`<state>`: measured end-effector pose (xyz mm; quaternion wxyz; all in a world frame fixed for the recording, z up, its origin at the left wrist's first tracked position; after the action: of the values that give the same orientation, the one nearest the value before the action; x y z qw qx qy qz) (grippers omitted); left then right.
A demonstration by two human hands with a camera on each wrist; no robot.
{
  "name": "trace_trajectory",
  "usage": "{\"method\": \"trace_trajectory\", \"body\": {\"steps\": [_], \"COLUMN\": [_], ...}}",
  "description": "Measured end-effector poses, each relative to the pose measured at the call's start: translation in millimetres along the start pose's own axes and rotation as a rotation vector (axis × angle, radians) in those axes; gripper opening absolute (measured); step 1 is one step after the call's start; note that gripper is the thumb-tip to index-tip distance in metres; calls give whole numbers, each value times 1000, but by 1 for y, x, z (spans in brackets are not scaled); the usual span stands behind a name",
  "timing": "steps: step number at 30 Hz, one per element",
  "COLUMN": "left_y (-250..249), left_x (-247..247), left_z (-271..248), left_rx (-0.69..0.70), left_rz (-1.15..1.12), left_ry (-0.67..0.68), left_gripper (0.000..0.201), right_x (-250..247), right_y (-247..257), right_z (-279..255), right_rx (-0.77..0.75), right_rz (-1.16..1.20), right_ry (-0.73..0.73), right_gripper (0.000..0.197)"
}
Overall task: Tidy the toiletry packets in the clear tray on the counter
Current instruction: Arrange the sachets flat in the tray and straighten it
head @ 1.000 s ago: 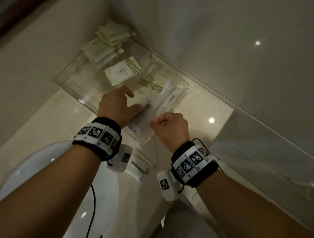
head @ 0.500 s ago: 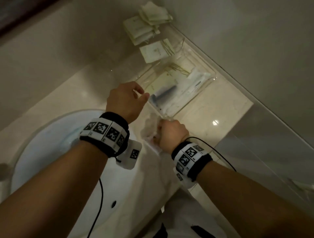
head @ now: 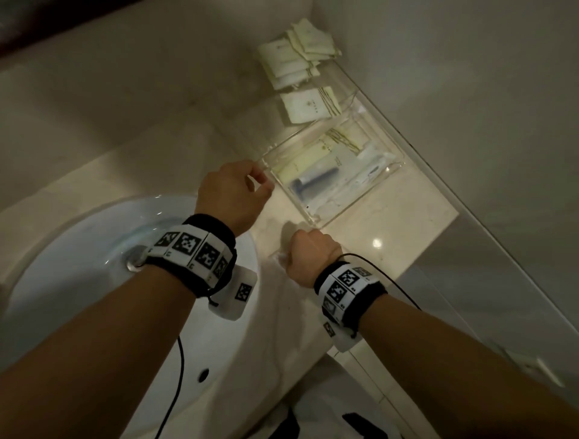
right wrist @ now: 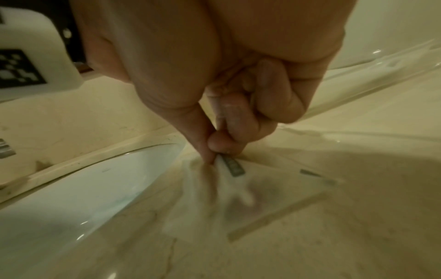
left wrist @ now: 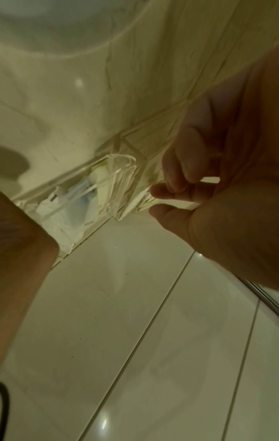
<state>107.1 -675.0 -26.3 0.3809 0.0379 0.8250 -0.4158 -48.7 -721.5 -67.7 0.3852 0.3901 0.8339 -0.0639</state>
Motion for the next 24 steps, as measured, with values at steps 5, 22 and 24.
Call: {"method": "trace_trajectory", "body": {"steps": [5, 22, 24], "left_y": [7, -29, -31], "left_x": [-9, -38, -39], "left_z": [0, 48, 53], "left_rx": [-6, -63, -95], "left_rz": [-27, -20, -5], "left_ry": [-24, -132, -146], "left_gripper": [17, 8, 9], "right_x": [0, -152, -151], "right_y": [-4, -119, -128], "right_z": [9, 96, 115], "right_rx": [42, 403, 450], "right_rz": [6, 933, 928], "right_ry": [48, -400, -388], "right_gripper": [40, 40, 42]}}
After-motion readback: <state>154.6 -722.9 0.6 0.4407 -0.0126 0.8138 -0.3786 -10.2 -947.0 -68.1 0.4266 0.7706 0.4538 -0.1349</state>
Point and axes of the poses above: each hand's wrist, its own z-axis towards the middle knuckle, its own x-axis out of the palm, y = z × x, the point moved 6 cm from there along z, towards the middle knuckle, and after that the axes turned 9 degrees about y, right-handed, at the moved point
